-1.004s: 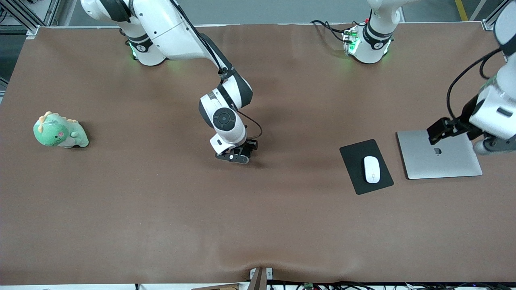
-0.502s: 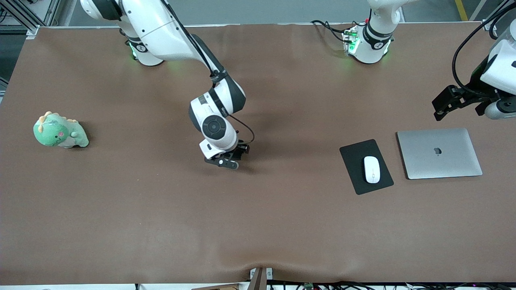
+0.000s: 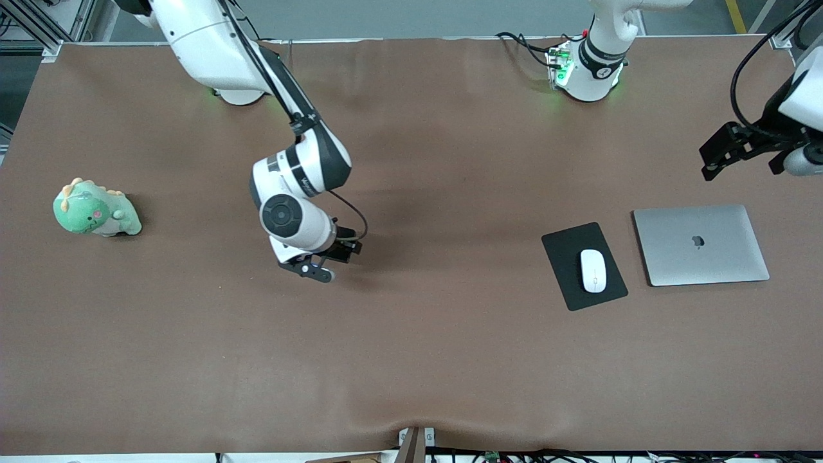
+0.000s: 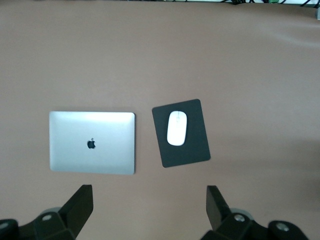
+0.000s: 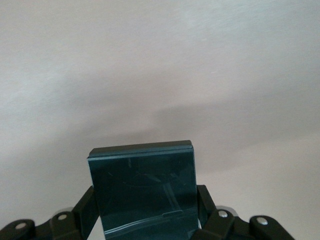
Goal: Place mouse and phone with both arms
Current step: 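Carry the black phone with the right gripper toward the green plush toy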
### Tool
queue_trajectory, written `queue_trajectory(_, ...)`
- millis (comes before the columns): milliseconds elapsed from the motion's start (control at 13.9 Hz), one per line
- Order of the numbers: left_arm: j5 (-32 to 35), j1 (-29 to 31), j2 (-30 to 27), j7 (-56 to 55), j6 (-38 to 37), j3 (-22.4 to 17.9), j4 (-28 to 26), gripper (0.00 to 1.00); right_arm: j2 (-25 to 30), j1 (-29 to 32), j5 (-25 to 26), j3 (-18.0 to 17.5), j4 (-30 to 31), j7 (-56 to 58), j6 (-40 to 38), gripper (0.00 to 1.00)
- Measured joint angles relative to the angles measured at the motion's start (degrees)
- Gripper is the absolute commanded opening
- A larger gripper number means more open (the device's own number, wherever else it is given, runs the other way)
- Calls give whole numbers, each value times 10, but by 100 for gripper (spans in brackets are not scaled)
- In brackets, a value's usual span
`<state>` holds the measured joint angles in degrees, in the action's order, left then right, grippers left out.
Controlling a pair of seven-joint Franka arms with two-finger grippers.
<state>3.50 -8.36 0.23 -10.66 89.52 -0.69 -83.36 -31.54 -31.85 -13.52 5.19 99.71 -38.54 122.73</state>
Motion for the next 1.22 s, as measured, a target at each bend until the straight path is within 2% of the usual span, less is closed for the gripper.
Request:
queue_trajectory(502,-13,0,-10,5,-21,-10,-18,100,80,86,0,2,108,109,0,0)
queue_trajectory(1075,-13,-1,-11,4,-31,-11,-18,100,114,181,1,8,178,252,4,0)
queue_trajectory(1219,-13,-4,-11,4,-31,-11,-18,100,115,191,14,17,189,270,12,0)
